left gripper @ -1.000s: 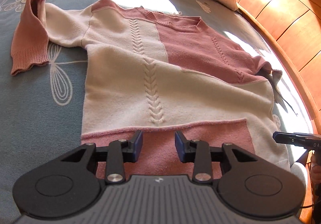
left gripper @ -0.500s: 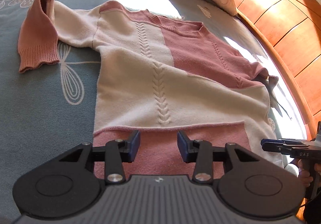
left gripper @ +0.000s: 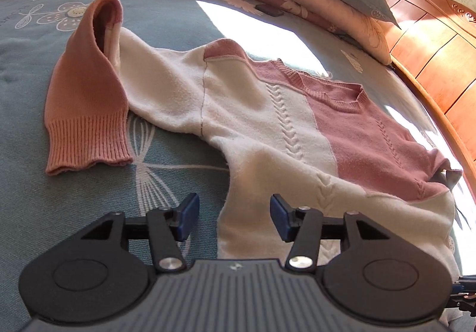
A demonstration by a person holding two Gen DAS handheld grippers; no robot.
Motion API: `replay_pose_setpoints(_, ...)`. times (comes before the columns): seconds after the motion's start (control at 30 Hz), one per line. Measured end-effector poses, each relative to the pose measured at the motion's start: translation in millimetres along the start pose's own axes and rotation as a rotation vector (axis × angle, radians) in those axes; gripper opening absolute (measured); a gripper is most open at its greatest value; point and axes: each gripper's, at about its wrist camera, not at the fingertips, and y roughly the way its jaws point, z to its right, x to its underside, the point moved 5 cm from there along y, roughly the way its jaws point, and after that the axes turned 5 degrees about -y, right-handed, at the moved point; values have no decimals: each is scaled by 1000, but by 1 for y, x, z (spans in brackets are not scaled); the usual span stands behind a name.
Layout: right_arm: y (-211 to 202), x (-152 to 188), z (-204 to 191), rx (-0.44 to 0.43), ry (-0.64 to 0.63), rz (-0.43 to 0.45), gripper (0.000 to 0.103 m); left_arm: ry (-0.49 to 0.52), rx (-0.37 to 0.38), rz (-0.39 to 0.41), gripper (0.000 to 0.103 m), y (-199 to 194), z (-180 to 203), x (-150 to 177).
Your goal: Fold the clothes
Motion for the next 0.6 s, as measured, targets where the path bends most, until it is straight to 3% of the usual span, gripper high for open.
replay_pose_setpoints(0.03, -1, 0, 2, 4, 2, 0, 42, 3, 5, 6, 43, 3, -1, -1)
replay_pose_setpoints(0.07, -1, -2, 3, 8, 1, 1, 42, 2, 40, 6, 11, 4, 1, -2)
replay_pose_setpoints(0.1, -1, -3, 5, 13, 0, 1, 42, -11, 76, -10, 5, 5, 1, -3)
replay_pose_setpoints(0.17, 0, -5, 8, 19, 3, 2, 42, -5, 62, 30, 4, 2, 2, -9)
replay_pose_setpoints(0.3, 4, -11, 11, 23, 11, 8, 42, -34, 46, 37, 5, 6, -2, -21)
replay_pose_setpoints(0.4, 5, -12, 8, 36, 0, 12, 42, 13, -4, -12, 12, 12, 2, -14)
replay_pose_setpoints(0.53, 0, -11, 4, 60, -29, 24, 42, 33, -52, -11, 22, -10, 3, -4)
replay_pose_setpoints(0.6, -2, -13, 4, 66, -29, 37, 42, 25, -21, -10, 25, -27, 10, 4)
